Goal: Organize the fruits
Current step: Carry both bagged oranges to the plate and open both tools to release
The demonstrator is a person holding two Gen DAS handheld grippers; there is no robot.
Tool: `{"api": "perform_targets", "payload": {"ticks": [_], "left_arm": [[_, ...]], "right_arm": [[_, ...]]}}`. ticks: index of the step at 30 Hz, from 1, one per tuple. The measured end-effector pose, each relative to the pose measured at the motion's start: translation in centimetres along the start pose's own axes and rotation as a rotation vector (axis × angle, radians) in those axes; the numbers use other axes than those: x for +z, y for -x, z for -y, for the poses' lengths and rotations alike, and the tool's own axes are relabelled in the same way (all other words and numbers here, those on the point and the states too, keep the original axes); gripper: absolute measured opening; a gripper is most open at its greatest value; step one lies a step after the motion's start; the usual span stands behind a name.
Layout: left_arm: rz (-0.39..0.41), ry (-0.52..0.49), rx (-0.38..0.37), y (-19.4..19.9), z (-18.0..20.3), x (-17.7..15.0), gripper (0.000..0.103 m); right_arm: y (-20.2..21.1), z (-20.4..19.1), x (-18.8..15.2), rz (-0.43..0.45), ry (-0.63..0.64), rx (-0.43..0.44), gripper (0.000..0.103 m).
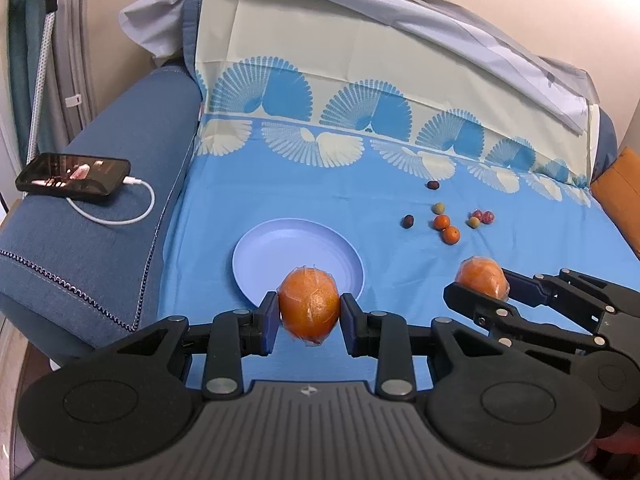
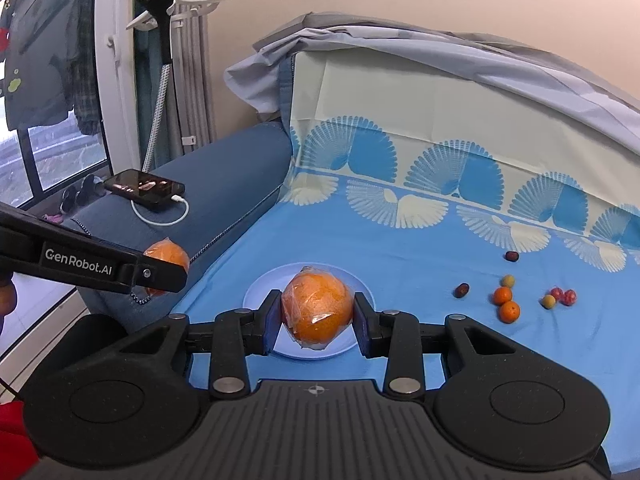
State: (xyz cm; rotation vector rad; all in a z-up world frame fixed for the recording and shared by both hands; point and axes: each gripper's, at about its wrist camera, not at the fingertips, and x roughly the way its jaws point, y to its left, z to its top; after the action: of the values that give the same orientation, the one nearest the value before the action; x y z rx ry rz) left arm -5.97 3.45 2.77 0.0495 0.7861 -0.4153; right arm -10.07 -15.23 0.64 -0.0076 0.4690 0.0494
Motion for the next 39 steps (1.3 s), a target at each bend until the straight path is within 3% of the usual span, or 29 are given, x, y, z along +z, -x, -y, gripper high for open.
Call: {"api": "perform_targets", "payload": {"ticks": [11, 21, 33, 39], "left_arm": [[-0.039, 0.023, 0.008, -2.3, -0.9, 0.1, 0.035], [-0.083, 0.033, 0.025, -6.3, -1.8, 1.6, 0.035], [-0.143, 0.005, 0.032, -13.9, -2.3, 3.9, 0.035], [-0.179, -0.017, 0.048, -17.8, -3.0, 5.0, 0.035]], "right_arm": [[-1.2, 0.7, -0.7, -0.041, -0.020, -0.016, 0.039], [-5.2, 1.5, -1.3, -0.137, -0.044, -0.009, 0.039], [-10.8, 1.9, -0.6, -0.195, -0.048, 0.020, 0.039], [-15.5, 2.4, -0.4, -0.237, -0.041, 0.008, 0.039]]}}
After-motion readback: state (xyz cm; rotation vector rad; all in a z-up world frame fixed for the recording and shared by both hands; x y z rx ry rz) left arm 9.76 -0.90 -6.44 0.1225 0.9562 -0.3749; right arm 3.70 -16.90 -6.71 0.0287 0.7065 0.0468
